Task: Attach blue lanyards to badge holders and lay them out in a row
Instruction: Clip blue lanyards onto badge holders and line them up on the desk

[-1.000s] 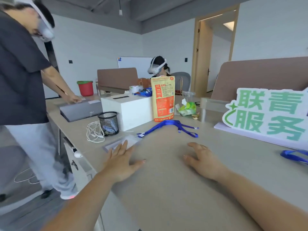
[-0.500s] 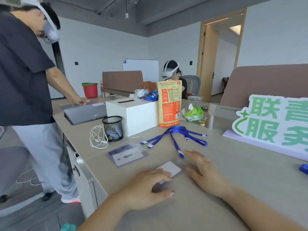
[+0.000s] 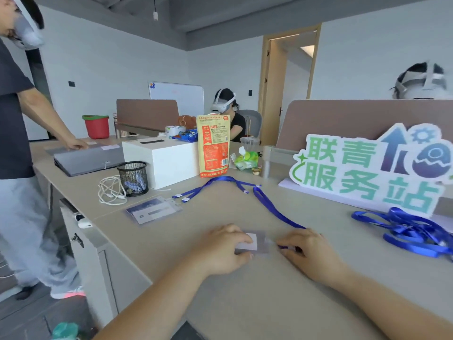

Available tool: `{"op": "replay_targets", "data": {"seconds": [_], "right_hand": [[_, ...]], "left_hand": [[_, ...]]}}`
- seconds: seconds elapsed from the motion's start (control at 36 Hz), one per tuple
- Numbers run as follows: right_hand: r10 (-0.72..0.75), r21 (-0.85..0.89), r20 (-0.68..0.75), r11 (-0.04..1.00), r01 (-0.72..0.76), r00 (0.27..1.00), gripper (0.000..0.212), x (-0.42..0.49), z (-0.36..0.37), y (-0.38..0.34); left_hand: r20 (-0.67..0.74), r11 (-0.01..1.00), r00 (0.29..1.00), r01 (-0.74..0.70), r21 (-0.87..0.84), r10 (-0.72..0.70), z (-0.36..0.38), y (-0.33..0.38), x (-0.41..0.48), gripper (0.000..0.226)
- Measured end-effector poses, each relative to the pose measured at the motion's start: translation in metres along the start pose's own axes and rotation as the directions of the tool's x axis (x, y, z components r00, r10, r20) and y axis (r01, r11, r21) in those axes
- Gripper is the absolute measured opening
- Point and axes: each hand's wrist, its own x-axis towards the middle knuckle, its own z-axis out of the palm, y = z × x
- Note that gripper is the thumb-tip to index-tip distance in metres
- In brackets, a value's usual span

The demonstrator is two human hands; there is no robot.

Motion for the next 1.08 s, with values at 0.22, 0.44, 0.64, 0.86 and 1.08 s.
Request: {"op": "replay_targets", "data": {"seconds": [0.22, 0.44, 0.64, 0.86, 1.08], "right_hand": [[0.235, 0.024, 0.044, 0.971, -0.236, 0.971, 0.015, -0.067, -0.056, 0.030], [0.313, 0.140, -0.053, 0.943, -0.303, 0.948, 0.013, -0.089, -0.059, 0.050], [0.287, 0.174, -0.064, 0.946, -0.273, 0.956, 0.012, -0.084, -0.054, 0.055], [0.289, 0.166, -0.079, 0.948, -0.273, 0.954, 0.012, -0.084, -0.052, 0.055], [0.292, 0.149, -0.080, 0.949, -0.278, 0.953, 0.013, -0.085, -0.053, 0.052]], "left_hand": [[0.033, 0.980, 0.982, -0.180, -0.084, 0.184, 0.036, 0.093, 0.042, 0.033], [-0.068, 0.918, 0.941, -0.338, -0.207, 0.331, 0.067, 0.120, 0.064, 0.017], [-0.100, 0.924, 0.943, -0.331, -0.189, 0.317, 0.067, 0.123, 0.066, 0.009], [-0.110, 0.958, 0.953, -0.286, -0.035, 0.281, 0.064, 0.134, 0.062, 0.017], [-0.150, 0.979, 0.977, -0.168, -0.111, 0.151, 0.063, 0.144, 0.055, 0.020]]}}
